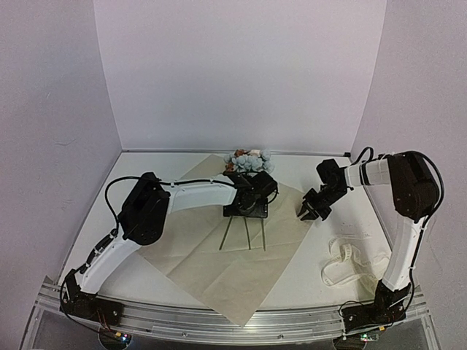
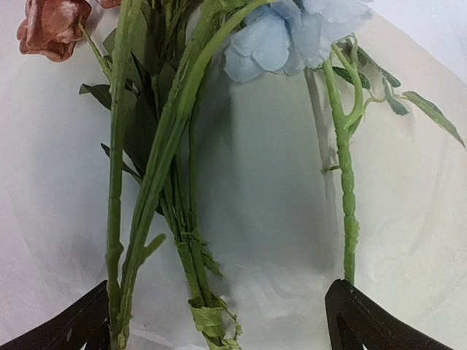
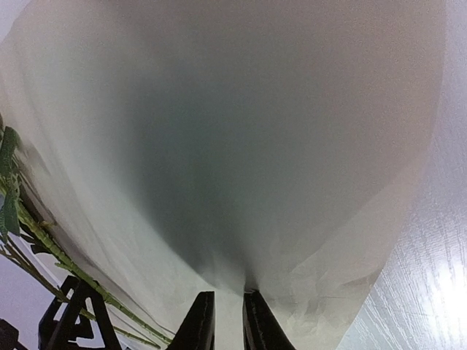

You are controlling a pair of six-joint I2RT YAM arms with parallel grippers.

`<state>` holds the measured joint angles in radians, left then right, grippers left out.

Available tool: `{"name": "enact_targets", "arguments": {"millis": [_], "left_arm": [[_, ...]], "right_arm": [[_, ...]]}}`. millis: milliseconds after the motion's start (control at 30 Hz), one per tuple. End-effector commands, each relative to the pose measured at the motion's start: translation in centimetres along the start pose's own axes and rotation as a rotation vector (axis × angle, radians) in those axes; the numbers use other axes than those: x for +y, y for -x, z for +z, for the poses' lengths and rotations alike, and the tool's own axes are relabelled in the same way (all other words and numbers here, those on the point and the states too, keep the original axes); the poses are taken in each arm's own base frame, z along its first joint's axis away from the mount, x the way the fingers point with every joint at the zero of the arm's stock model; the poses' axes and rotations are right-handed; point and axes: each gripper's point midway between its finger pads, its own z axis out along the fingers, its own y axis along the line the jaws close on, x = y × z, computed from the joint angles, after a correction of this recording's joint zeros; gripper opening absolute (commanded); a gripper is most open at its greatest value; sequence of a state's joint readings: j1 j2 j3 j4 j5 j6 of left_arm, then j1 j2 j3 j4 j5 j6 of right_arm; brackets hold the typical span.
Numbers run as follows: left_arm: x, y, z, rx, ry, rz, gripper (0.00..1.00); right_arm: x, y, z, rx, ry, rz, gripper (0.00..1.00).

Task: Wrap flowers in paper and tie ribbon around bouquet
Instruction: Adjust the fake flower with the flattened wrapping paper.

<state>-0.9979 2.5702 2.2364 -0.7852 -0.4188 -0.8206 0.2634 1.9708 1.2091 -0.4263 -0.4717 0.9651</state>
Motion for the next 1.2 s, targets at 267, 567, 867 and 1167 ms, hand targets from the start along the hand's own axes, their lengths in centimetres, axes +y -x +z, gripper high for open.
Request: {"name": "enact_targets", "arguments": {"millis": [267, 567, 867, 1167], "left_arm": [[0.1, 3.7, -5.1, -0.163, -0.065, -0.158, 1.00], [-1.4, 3.2, -4.5, -0.159, -0.100, -0.134, 1.00], [-2.4, 2.2, -2.7, -0.125, -0.048, -0.029, 1.00], [-1.8, -0.2, -0.5, -0.051, 0.012, 0.028, 1.00]], "right_arm": [[-3.5, -0.6, 0.6, -0.001, -0.112, 0.062, 0.14], [-3.9, -0.9, 0.4, -0.015, -0.109, 0.091, 0.13], [-4.9, -2.4, 0.5, -0.013, -0.126, 0.098, 0.12], [-4.2, -2.8, 0.4, -0.018, -0.112, 0.091, 0.12]]}}
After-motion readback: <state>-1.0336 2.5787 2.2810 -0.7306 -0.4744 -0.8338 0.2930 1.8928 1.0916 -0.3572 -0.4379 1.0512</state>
